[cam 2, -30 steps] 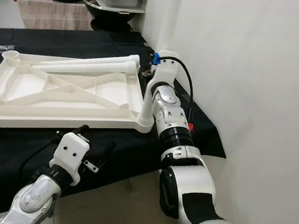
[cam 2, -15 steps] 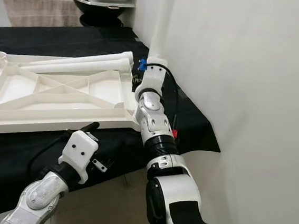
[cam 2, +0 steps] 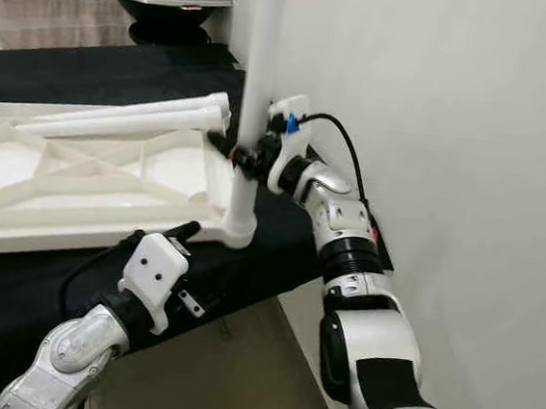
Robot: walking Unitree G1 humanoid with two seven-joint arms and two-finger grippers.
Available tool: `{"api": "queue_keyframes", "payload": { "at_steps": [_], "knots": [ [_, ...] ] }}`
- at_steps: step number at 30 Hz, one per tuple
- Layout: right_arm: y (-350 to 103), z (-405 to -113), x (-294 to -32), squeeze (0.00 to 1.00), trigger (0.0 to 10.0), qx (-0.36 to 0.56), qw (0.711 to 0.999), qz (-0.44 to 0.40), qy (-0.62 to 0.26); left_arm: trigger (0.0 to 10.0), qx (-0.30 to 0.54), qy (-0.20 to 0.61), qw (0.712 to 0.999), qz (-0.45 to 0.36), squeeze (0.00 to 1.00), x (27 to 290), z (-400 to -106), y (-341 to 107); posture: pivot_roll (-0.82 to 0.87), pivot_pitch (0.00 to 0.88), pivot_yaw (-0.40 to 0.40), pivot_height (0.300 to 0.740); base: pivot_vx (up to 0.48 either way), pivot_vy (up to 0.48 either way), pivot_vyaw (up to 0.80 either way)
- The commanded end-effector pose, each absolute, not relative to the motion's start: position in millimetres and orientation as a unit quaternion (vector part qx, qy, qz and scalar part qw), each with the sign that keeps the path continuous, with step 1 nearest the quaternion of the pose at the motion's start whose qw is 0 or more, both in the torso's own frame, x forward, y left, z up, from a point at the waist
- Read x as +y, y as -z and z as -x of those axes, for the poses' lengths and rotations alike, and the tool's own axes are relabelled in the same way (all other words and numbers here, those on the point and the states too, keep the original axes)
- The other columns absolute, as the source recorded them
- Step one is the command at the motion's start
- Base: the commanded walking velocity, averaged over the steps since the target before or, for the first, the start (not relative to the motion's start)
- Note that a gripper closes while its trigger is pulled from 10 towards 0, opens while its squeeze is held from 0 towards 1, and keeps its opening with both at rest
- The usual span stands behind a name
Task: Building children table
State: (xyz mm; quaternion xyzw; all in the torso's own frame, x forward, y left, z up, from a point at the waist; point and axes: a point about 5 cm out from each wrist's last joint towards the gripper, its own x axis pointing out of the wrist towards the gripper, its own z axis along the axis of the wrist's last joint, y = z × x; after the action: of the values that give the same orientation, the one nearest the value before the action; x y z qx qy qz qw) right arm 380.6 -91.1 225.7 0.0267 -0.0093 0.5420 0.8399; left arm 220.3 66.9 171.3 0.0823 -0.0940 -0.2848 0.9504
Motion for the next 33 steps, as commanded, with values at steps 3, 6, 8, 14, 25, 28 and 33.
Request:
{"api": "queue_keyframes", "payload": {
  "at_steps": [3,6,8,14,25,28,33],
  "knots": [
    [-230,-371,-79,0.0,10.0,-0.004,0.778,-0.031,-0.627,10.0,-0.09,0.292,0.95,-0.068,0.0,63,-218,-173,0.0,0.05,-0.059,0.74,0.0,0.0,0.0],
    [-234,-371,-76,0.0,10.0,-0.004,0.757,-0.018,-0.654,10.0,-0.094,0.296,0.948,-0.064,0.0,60,-217,-176,0.0,0.056,-0.058,0.74,0.0,0.0,0.0],
    [-234,-373,-74,0.0,10.0,-0.004,0.761,-0.003,-0.649,10.0,-0.094,0.296,0.948,-0.063,0.0,59,-217,-177,0.01,0.056,-0.065,0.74,0.0,0.0,0.0],
    [-229,-385,-67,0.0,0.0,-0.008,0.828,0.019,-0.56,10.0,-0.096,0.295,0.948,-0.063,0.0,58,-216,-177,0.01,0.059,-0.068,0.74,0.0,0.0,0.0],
    [-220,-412,-89,0.0,0.0,0.034,0.981,-0.015,-0.192,10.0,-0.107,0.276,0.952,-0.076,0.0,62,-220,-181,0.0,0.064,-0.068,0.74,0.0,0.0,0.0],
    [-213,-413,-102,0.0,0.0,0.05,0.996,-0.009,-0.072,10.0,-0.113,0.239,0.961,-0.08,0.0,69,-225,-184,0.0,0.063,-0.067,0.74,0.0,0.0,0.0],
    [-209,-409,-111,0.0,0.0,0.043,0.998,-0.023,0.051,10.0,-0.115,0.198,0.97,-0.087,0.0,74,-227,-184,0.01,0.06,-0.069,0.74,0.0,0.0,0.0]
  ]
}}
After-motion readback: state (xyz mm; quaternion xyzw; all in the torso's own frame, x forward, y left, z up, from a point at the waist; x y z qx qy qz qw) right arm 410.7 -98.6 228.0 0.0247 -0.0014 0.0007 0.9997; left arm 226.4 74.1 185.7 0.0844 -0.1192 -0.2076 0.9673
